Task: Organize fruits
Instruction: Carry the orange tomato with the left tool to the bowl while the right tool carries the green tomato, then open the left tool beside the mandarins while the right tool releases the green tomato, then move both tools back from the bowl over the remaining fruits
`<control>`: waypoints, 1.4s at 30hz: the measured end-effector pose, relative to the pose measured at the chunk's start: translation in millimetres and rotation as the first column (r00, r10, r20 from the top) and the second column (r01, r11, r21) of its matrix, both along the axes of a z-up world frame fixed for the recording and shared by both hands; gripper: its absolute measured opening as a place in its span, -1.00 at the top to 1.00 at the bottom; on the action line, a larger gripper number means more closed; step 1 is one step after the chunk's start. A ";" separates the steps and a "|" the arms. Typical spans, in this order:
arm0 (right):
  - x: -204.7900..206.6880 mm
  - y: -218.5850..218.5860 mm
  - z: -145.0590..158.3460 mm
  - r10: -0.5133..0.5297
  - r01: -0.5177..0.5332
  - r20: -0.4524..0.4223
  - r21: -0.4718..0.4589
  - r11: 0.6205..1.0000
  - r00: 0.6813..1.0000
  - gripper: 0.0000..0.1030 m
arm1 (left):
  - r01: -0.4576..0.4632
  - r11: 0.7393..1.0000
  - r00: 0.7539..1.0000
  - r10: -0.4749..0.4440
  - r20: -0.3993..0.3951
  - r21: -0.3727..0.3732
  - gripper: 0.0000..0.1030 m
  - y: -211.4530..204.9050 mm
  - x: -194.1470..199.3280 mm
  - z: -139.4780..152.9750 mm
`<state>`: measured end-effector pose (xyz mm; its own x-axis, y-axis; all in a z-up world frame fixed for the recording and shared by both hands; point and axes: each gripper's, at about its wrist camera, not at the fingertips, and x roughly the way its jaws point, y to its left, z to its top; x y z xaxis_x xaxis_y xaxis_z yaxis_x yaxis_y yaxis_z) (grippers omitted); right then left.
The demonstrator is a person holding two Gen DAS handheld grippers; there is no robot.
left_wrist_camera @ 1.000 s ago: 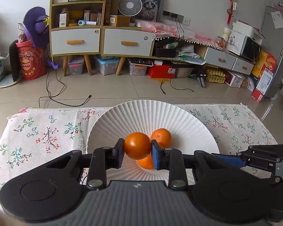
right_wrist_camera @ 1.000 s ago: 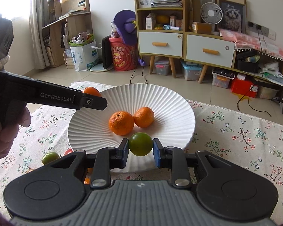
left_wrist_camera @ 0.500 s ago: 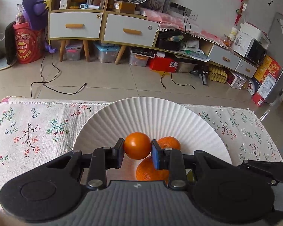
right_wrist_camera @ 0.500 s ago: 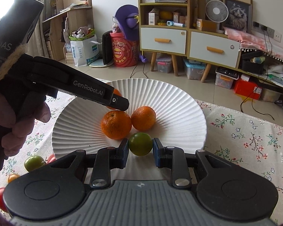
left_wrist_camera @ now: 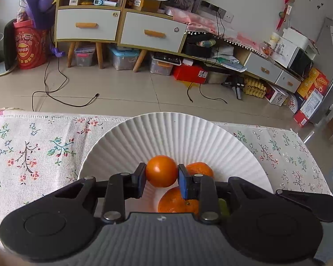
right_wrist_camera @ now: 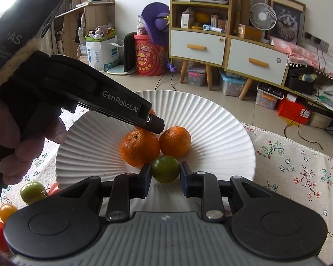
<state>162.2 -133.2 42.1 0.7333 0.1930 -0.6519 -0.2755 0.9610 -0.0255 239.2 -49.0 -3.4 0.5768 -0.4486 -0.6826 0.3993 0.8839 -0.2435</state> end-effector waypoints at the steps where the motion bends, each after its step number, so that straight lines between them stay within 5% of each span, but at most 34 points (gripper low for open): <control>1: 0.3 1.7 -0.1 0.001 -0.001 -0.002 -0.008 1.000 1.000 0.51 | -0.001 1.000 1.000 0.001 0.002 0.002 0.48 -0.2 -0.4 0.4; 4: 0.5 6.2 -1.3 0.000 0.000 -0.007 -0.033 0.999 1.000 0.50 | 0.002 1.000 1.000 -0.002 0.010 0.007 0.47 0.0 -2.3 1.3; 15: -20.3 -2.8 14.8 -0.012 0.012 0.004 -0.012 1.000 1.000 -0.05 | 0.008 0.999 0.999 -0.009 0.034 0.033 0.09 13.4 -22.2 15.3; 31: -62.3 -17.4 42.1 -0.072 0.072 -0.002 0.036 0.997 0.997 -0.51 | -0.003 0.997 0.997 -0.002 0.072 0.074 -0.87 38.4 -82.0 41.4; 42: -88.9 -9.8 51.3 -0.046 0.046 -0.008 0.033 0.998 0.999 -0.81 | 0.004 0.988 0.995 -0.020 0.098 0.155 -0.92 47.3 -119.3 47.8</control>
